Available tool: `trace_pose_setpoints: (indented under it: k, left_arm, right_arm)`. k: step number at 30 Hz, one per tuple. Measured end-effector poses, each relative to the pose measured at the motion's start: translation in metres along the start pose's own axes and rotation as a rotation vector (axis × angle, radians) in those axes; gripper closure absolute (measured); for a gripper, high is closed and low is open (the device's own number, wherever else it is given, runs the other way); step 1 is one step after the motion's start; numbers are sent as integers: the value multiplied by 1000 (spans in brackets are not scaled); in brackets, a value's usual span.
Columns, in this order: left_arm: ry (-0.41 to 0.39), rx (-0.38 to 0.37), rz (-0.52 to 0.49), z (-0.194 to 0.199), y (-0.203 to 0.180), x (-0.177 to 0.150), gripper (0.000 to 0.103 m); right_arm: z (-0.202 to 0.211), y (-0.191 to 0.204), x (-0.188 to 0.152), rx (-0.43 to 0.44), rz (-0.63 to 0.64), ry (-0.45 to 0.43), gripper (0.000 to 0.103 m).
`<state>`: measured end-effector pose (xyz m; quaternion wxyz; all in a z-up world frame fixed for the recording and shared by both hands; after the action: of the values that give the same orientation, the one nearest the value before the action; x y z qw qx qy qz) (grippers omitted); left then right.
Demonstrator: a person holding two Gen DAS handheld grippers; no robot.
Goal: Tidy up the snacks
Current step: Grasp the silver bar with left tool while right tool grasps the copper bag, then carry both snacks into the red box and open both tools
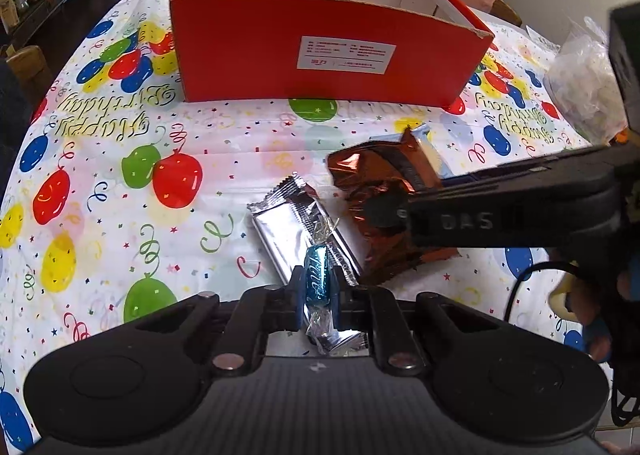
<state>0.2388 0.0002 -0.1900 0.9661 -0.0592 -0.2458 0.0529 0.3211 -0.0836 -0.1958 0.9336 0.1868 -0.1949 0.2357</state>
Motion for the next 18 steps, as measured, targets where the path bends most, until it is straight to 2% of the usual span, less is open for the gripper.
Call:
trace_pose_setpoints:
  k: [9, 18]
  left_arm:
    - [-16, -11, 66, 13, 18, 0, 91]
    - [-75, -13, 76, 42, 23, 9, 91]
  right_arm:
    - [31, -7, -10, 27, -60, -39, 64]
    - [68, -7, -13, 26, -72, -102, 64]
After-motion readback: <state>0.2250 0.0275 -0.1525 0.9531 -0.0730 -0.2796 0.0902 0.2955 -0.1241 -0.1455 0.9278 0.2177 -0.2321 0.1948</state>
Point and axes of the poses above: each gripper's, at about its wrist camera, not at the fingertips, and z roughly against the way its jaws point, y to its left, x to its top, the point moved 4 cm from there along -z, roughly the way its jaws point, and after that the axes turned 1 degree about -z, right-handed, at the moved point
